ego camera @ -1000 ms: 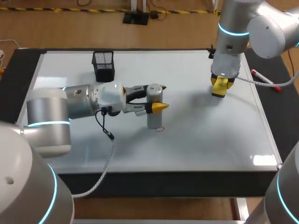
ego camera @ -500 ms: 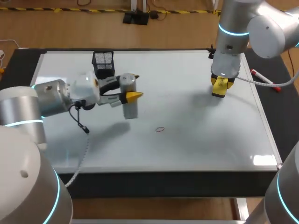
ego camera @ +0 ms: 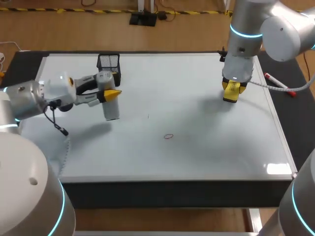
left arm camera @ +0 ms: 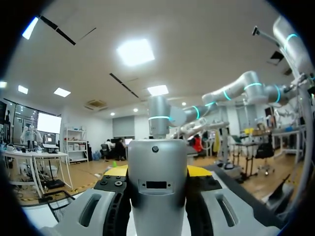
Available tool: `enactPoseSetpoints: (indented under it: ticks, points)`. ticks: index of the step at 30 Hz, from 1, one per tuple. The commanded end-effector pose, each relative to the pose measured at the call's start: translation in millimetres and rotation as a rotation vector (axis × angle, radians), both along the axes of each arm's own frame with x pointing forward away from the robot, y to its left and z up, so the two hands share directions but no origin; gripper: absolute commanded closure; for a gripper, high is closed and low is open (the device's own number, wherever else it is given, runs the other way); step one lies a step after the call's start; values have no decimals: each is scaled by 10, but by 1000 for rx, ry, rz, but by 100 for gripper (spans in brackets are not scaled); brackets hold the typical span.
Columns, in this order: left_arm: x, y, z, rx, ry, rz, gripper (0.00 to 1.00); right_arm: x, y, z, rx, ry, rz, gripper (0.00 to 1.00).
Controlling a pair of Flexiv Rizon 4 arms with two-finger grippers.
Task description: Pick up the inspection probe, press it on each red-marked spot on the whiteboard one by one, put down the probe, pick up the eraser, and wipe off all the red marks.
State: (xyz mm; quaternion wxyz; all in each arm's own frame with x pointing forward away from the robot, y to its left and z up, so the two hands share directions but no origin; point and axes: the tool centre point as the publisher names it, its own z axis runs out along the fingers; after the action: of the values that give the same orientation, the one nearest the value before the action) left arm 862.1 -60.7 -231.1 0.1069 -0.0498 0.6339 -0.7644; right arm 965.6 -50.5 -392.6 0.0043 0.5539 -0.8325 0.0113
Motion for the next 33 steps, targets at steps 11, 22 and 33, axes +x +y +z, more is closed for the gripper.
enactPoseSetpoints:
  ticks: [11,22,33]
  points:
    - [132,482,-34,12,22,37,100,2,-6,8,-3,-1,1,100]
    - [137,523,-15,14,21,44,100,2,-6,8,-3,-1,1,100]
    - [137,523,-15,14,21,44,100,-34,181,44,-37,-12,32,100]
